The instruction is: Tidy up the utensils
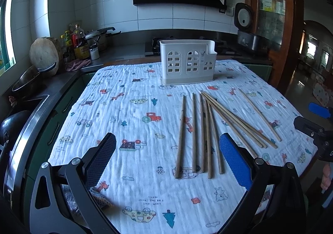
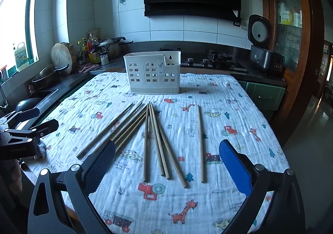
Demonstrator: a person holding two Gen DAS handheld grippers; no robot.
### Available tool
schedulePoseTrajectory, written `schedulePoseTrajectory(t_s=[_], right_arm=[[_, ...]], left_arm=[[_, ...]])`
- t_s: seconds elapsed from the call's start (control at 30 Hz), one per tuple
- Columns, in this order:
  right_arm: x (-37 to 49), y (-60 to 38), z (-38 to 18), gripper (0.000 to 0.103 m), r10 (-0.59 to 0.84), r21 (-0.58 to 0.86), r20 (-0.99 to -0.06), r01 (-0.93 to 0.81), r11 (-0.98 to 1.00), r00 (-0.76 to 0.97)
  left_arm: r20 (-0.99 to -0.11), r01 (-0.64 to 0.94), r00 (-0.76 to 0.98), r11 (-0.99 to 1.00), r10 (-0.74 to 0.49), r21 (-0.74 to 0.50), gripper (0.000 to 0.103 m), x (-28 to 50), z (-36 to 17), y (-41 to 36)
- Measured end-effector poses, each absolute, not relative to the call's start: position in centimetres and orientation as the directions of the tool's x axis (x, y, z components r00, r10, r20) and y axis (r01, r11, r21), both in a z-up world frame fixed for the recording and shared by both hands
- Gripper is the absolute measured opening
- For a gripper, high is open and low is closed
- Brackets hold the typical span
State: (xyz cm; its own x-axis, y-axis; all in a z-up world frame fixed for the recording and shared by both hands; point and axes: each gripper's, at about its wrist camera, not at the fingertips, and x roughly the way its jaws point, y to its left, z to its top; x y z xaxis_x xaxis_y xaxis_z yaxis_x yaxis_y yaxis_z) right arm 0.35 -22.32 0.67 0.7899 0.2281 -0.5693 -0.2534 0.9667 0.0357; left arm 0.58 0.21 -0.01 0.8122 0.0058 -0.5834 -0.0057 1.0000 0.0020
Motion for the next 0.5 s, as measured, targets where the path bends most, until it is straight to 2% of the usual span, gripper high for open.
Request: schedulePoseTrajectory(t_s=[0.5], right_arm=[[0.82, -22.34, 0.07, 0.097, 0.228, 0.040, -0.581, -0.252, 0.967, 0.781]], left_arm=[[-0.592, -0.010, 0.806, 1.000, 0.010, 0.004, 0.098, 1.09, -0.41, 0.29]])
